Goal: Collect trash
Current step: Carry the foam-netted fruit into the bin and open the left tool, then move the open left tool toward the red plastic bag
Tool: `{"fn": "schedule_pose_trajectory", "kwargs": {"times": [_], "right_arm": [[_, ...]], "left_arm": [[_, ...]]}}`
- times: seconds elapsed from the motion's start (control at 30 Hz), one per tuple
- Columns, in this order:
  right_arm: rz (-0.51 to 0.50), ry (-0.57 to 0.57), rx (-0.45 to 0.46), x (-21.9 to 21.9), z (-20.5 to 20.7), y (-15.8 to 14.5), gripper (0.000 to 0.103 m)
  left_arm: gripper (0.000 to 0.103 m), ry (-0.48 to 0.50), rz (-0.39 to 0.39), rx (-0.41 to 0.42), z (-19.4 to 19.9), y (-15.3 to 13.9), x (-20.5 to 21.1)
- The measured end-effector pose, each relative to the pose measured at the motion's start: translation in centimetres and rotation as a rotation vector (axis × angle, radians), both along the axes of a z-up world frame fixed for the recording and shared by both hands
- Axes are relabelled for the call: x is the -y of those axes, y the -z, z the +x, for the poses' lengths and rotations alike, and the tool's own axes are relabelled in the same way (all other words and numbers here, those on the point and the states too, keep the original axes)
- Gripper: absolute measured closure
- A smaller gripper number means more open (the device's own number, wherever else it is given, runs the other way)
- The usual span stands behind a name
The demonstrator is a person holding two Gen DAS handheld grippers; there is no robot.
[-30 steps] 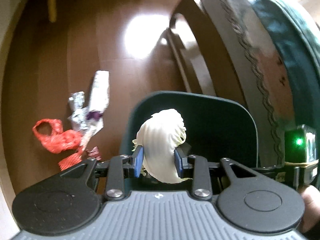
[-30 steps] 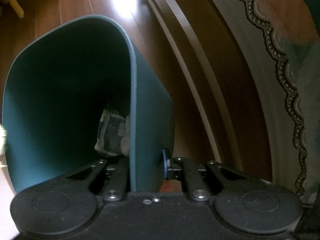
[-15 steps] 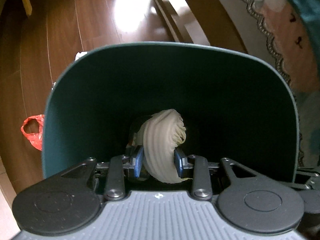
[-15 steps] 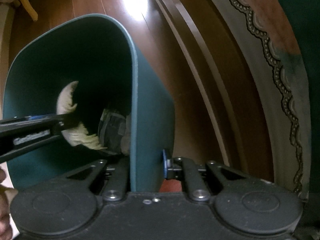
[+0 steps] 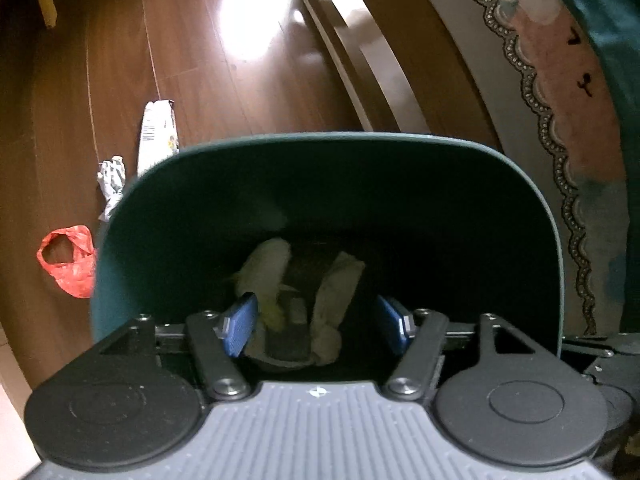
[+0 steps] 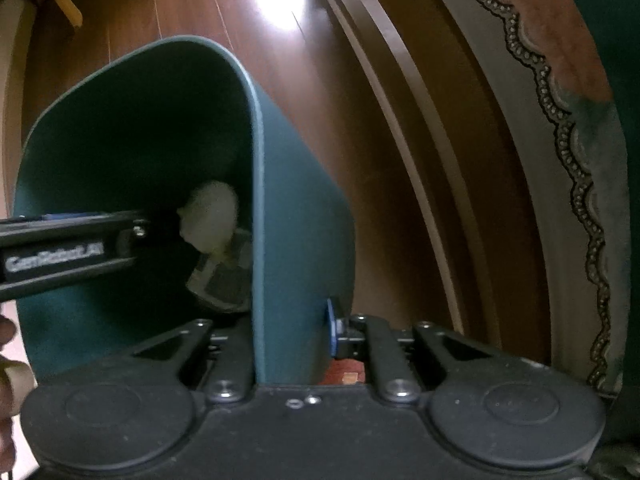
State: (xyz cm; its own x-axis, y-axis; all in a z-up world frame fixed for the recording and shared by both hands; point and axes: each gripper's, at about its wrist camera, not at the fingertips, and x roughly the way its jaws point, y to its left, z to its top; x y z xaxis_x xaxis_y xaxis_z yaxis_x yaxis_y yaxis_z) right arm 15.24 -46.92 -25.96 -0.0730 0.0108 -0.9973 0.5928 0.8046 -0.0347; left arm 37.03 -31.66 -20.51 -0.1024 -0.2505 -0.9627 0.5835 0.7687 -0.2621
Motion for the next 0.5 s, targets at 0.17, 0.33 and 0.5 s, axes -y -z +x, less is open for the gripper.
{"fn": "schedule_pose_trajectory", "kwargs": {"times": [0.17,0.33,0.5], "right_arm": [[-0.012,0.018,-0.009,0.4,0.1,0.8,0.090],[-0.034,0.025,-0.027,0.7,0.6,1.4,0.090],[-0.056,0.035,-0.046,1.2,1.1,2.6,0.090]], "left_arm": [[0.039,-0.037,-0.064,-0.024,0.5,-2.1,-2.0],[0.039,-0.096,-0.083,-0.031,1.3,-3.5,-6.0],[0.039,-0.156,-0.072,0.008,2.6,-4.3,-10.6]]}}
